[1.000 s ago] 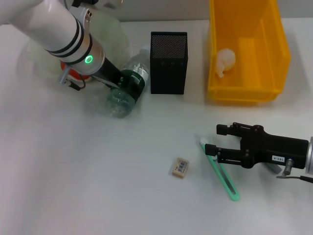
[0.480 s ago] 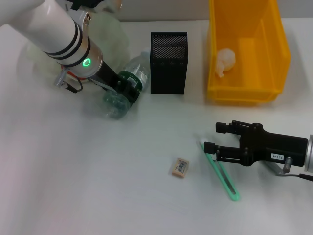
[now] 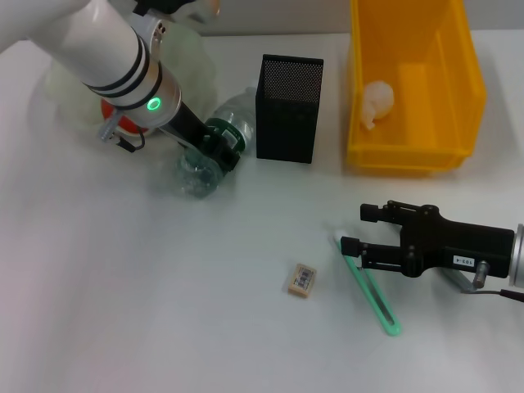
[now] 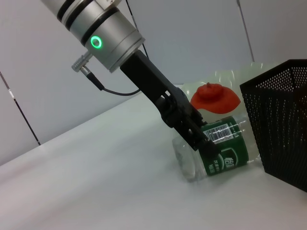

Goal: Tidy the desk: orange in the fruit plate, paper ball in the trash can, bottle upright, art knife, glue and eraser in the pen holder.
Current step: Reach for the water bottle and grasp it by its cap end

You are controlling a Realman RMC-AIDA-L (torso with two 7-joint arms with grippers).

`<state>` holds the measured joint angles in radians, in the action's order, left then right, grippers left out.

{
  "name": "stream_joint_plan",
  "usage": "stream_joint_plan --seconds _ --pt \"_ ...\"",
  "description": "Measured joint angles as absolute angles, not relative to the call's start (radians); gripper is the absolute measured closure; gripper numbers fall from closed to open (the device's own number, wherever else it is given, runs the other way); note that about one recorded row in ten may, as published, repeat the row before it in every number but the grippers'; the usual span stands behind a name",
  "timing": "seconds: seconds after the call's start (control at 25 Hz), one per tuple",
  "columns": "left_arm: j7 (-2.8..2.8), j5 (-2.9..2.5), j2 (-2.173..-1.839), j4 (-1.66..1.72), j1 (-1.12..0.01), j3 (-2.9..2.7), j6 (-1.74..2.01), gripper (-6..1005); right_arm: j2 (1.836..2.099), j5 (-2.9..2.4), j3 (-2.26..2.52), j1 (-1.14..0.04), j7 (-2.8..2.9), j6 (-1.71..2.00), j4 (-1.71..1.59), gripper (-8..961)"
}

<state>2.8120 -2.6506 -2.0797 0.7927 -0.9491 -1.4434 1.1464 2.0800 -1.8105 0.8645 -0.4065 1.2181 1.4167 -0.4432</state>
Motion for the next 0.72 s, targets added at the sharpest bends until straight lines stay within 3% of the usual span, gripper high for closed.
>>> stream_joint_plan --seconds 0.72 --pt "2.805 -2.648 -2.08 0.767 -0.949 -1.459 1.119 195 2.08 -1.808 0.864 -0.407 1.219 1.416 -0.443 179"
